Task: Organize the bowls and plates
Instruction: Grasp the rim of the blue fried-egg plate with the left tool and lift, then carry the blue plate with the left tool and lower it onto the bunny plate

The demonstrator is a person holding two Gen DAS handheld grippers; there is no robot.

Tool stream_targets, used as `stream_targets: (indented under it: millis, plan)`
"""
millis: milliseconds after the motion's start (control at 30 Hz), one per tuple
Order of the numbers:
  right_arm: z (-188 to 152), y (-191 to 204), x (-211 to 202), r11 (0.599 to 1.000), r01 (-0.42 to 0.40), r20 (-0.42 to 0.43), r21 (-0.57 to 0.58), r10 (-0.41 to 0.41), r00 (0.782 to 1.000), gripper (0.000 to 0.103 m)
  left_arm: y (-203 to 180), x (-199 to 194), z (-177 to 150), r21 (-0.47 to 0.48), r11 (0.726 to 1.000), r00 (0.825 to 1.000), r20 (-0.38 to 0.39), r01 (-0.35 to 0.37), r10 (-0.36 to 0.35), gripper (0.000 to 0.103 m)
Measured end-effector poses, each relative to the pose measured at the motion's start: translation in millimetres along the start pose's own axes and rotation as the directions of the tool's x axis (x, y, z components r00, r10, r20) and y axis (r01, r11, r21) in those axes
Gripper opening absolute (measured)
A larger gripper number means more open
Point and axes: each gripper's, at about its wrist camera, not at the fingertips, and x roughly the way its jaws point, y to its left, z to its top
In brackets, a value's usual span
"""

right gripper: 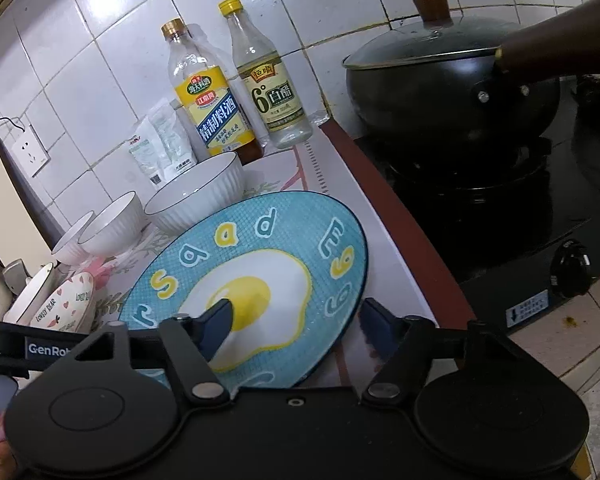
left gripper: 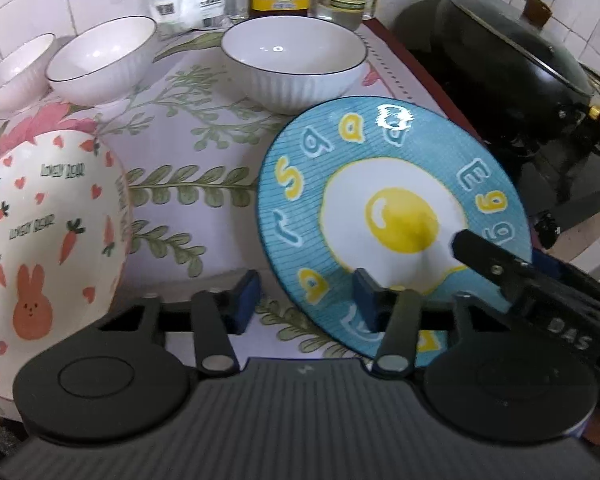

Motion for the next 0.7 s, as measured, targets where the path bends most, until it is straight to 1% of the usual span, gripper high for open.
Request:
stream_targets:
  millis: [33,133,200,233,267,333,367,400,467,567,633,700]
  plan:
    - [0,0,2,1.0,0.001,0.0,0.0,-0.001,1.0,0.066,-1,0,1,-0.003,1.0,1.0,0.0,0.008,-0.008,0.036]
    - [2,-1,5,1.0,0.008,0.007,0.01,-0.008,1.0,0.063,-2,1,2,-0.025,1.0,1.0,0.002,0.005,-0.005,0.036]
    - [1,-6,6,0.999,0.008,0.02,0.049,-0.009,1.0,0.056,-1,2,2,-0.035,0.999,1.0,0.006,0.008,-0.007,0.036]
    - [2,-7,7,0.999,0.008,0.019,0.047,-0.009,1.0,0.055,-2,2,2,-0.041,0.999,1.0,0.005,0.004,-0.003,0.036]
    - [2,-7,7,0.999,0.012,0.013,0.041,-0.012,1.0,0.051,-2,2,3,-0.047,0.999,1.0,0.002,0.0,0.0,0.036]
    - [6,-10,7,0.997,0.031,-0.002,0.072,-0.031,1.0,0.041,-2,3,4,-0.071,0.997,1.0,-0.005,-0.005,0.004,0.036]
    - [8,-12,7,0.995,0.05,-0.014,0.091,-0.049,0.999,0.027,-1,3,4,-0.081,0.997,1.0,-0.007,-0.007,0.006,0.036]
    - [9,-16,6,0.992,0.063,-0.023,0.109,-0.061,0.998,0.021,-1,3,4,-0.087,0.996,1.0,-0.008,-0.009,0.008,0.036]
    - [12,-22,5,0.985,0.05,-0.044,0.163,-0.043,0.998,0.018,-2,2,3,-0.079,0.997,1.0,-0.01,-0.012,0.011,0.035]
    - [14,-17,3,0.985,0.078,-0.065,0.153,-0.069,0.995,0.018,0,-1,3,-0.061,0.998,1.0,-0.021,0.0,-0.002,0.033]
    - [14,-17,0,0.981,0.069,-0.07,0.183,-0.057,0.996,0.018,1,-9,3,-0.036,0.999,1.0,-0.025,-0.002,0.001,0.033]
    - [13,-13,-7,0.984,0.055,-0.068,0.171,-0.044,0.997,0.018,0,-16,3,-0.015,1.0,1.0,-0.018,-0.01,0.01,0.033]
